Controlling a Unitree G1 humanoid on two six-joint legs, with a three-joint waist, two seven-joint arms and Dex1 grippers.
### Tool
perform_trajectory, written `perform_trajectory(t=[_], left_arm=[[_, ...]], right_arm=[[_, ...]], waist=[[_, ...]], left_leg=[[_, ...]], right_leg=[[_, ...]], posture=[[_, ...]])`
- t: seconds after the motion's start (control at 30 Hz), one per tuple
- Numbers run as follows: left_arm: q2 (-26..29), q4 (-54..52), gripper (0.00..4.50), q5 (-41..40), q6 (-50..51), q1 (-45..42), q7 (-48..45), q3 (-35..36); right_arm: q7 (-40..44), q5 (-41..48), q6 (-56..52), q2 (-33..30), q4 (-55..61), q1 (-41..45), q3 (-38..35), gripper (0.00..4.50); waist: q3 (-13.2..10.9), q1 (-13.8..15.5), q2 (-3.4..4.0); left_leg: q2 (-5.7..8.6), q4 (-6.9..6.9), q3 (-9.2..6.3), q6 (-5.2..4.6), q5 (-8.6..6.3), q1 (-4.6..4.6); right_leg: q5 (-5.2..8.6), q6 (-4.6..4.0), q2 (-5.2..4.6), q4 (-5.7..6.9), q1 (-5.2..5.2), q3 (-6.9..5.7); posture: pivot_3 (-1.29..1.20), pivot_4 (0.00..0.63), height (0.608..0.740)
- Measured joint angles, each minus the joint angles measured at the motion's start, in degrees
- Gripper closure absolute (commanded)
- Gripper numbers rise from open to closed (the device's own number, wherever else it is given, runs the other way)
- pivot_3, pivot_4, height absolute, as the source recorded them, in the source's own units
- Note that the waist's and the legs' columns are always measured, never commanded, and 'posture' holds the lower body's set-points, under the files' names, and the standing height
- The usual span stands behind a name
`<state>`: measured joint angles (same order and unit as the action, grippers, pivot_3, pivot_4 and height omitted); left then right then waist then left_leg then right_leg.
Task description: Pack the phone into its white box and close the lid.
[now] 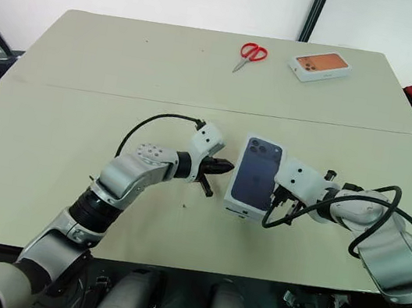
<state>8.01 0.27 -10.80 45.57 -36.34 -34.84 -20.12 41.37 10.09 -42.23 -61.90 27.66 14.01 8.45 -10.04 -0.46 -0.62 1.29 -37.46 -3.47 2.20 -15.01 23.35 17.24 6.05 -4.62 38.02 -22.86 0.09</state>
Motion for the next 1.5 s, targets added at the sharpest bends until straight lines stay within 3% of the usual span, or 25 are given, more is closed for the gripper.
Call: perform_trajectory(t=[1.2,1.37,1.5], left_arm=[[2.2,0.0,4.5,1.0,0.2,-0.1,-1.4,-3.6],[5.4,-0.3,4.5,0.2,0.4,0.0,-2.3,-0.5],[3.9,0.9,4.5,0.0,-0.2,-2.3,-1.7,3.1]], right_arm=[[3.1,-5.4,2.6,1.5,-1.1,-3.8,-0.3,4.45],[4.9,-4.7,3.8,-0.6,-2.2,-4.2,-7.2,4.45],[7.4,-0.6,3.2,0.2,-2.1,-3.9,-12.3,4.45]], waist=[[0.0,0.0,0.0],[0.0,-0.2,0.01],[0.0,0.2,0.0]], left_leg=[[0.02,-0.03,0.0,0.0,0.0,0.0],[-0.01,-0.02,0.0,0.0,0.0,-0.03],[0.01,-0.08,-0.02,0.0,0.0,-0.02]], right_leg=[[0.0,0.0,-0.01,0.01,0.02,0.0],[0.0,0.0,0.03,0.04,0.02,0.0],[0.0,0.0,0.0,0.02,0.08,-0.04]], posture=[[0.0,0.15,0.74],[0.0,0.15,0.74],[0.0,0.15,0.74]])
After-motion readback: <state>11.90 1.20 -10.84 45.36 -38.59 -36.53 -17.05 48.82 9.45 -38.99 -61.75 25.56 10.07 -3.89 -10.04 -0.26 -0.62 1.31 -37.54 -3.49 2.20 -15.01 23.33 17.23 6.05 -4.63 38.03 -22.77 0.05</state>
